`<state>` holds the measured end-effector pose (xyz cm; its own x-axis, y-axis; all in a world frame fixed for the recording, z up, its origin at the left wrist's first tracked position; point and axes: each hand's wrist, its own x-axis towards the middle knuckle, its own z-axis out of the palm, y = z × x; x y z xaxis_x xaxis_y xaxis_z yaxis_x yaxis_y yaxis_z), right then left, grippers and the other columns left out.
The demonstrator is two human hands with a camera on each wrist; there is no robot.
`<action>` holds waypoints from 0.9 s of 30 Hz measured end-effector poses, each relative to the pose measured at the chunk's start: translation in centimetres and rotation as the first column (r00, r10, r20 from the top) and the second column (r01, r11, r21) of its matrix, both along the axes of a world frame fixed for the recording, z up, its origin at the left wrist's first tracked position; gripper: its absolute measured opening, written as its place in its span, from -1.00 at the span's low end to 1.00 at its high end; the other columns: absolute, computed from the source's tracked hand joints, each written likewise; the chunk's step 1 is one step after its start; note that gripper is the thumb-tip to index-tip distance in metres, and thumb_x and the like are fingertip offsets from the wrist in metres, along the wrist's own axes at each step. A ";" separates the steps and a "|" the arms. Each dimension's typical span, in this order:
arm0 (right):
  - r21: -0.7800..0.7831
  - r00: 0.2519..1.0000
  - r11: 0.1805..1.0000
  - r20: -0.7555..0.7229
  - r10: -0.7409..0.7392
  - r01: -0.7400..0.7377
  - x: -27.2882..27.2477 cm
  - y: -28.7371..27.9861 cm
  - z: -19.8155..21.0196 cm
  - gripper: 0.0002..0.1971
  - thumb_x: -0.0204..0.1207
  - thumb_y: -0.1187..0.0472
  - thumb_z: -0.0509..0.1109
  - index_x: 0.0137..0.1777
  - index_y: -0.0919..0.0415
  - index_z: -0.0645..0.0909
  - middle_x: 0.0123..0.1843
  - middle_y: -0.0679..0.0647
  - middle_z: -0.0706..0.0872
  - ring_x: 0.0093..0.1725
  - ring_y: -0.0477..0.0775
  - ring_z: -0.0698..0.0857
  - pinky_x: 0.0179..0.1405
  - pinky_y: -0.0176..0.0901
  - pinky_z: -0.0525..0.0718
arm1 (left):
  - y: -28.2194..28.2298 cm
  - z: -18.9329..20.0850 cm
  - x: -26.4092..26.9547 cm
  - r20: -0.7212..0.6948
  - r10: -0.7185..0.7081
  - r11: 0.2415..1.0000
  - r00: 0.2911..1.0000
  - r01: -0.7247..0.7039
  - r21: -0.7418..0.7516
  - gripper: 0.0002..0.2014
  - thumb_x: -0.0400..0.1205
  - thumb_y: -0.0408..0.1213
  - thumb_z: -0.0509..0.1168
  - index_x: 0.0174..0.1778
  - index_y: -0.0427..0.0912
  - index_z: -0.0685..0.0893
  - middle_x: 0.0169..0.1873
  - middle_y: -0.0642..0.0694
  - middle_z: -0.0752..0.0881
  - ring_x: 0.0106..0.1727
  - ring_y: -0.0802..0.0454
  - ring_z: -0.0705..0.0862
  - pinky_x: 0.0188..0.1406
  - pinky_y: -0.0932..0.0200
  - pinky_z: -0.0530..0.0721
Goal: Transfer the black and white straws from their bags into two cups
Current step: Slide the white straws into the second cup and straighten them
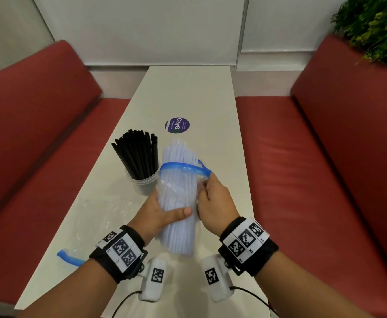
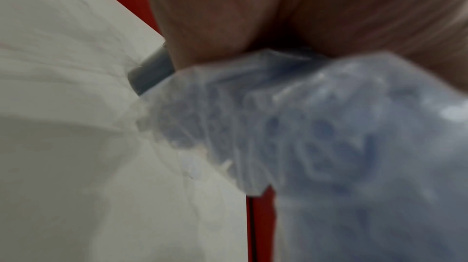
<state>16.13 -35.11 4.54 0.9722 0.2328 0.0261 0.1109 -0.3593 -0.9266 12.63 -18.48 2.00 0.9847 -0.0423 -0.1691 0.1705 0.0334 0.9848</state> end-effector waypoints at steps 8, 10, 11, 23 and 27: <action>0.299 0.922 0.944 -0.387 -0.014 0.139 -0.1 0.0 -0.1 -0.85 0.60 0.36 0.18 -0.21 0.19 0.38 -0.27 0.29 0.60 -0.35 0.25 0.65 -0.15 0.50 0.77 | 0.6 -0.6 0.3 0.049 0.110 0.993 0.993 -0.112 0.043 -0.27 0.20 -0.13 0.69 0.32 -0.01 0.63 0.14 -0.09 0.86 0.21 -0.12 0.83 0.17 -0.17 0.82; 0.224 0.944 0.967 -0.328 -0.042 0.121 -0.2 0.1 -0.4 -0.87 0.47 0.29 0.27 -0.26 0.14 0.39 -0.25 0.26 0.64 -0.32 0.36 0.69 -0.20 0.55 0.78 | 0.5 -0.7 0.4 0.025 0.116 0.992 0.993 -0.117 0.049 -0.29 0.24 -0.14 0.70 0.33 0.01 0.63 0.15 -0.09 0.86 0.22 -0.12 0.83 0.18 -0.17 0.81; 0.157 0.958 0.983 -0.283 -0.043 0.090 -0.1 0.0 -0.7 -0.89 0.40 0.22 0.30 -0.26 0.08 0.40 -0.20 0.19 0.69 -0.25 0.41 0.73 -0.22 0.48 0.80 | 0.3 -0.7 0.5 0.003 0.100 0.994 0.995 -0.100 0.044 -0.31 0.30 -0.17 0.70 0.35 0.00 0.63 0.16 -0.10 0.86 0.22 -0.14 0.83 0.17 -0.16 0.82; 0.040 0.959 0.986 -0.226 0.169 -0.165 2.7 -2.0 0.9 -0.77 0.66 0.08 0.26 0.17 0.21 0.54 -0.14 0.08 0.71 -0.24 0.17 0.79 -0.26 0.07 0.85 | -0.9 2.5 2.0 -0.370 -0.150 0.989 0.917 0.139 -0.057 -0.45 0.62 0.10 0.41 0.47 -0.11 0.64 0.26 -0.23 0.84 0.31 -0.20 0.81 0.38 -0.17 0.71; -0.140 0.976 0.974 -0.154 0.155 -0.177 4.2 -1.9 0.6 -0.79 0.61 -0.02 0.25 0.08 0.09 0.53 -0.29 -0.02 0.69 -0.21 0.18 0.79 -0.04 0.23 0.81 | -1.5 3.3 2.9 -0.471 -0.141 0.990 0.871 0.116 -0.081 -0.39 0.55 0.17 0.41 0.42 -0.16 0.70 0.21 -0.21 0.86 0.30 -0.18 0.82 0.44 -0.16 0.68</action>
<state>20.35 -37.02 5.18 0.9108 0.3818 -0.1571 0.0527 -0.4849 -0.8730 15.50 -19.95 5.34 0.7719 -0.1832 -0.6088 0.6227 0.0245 0.7821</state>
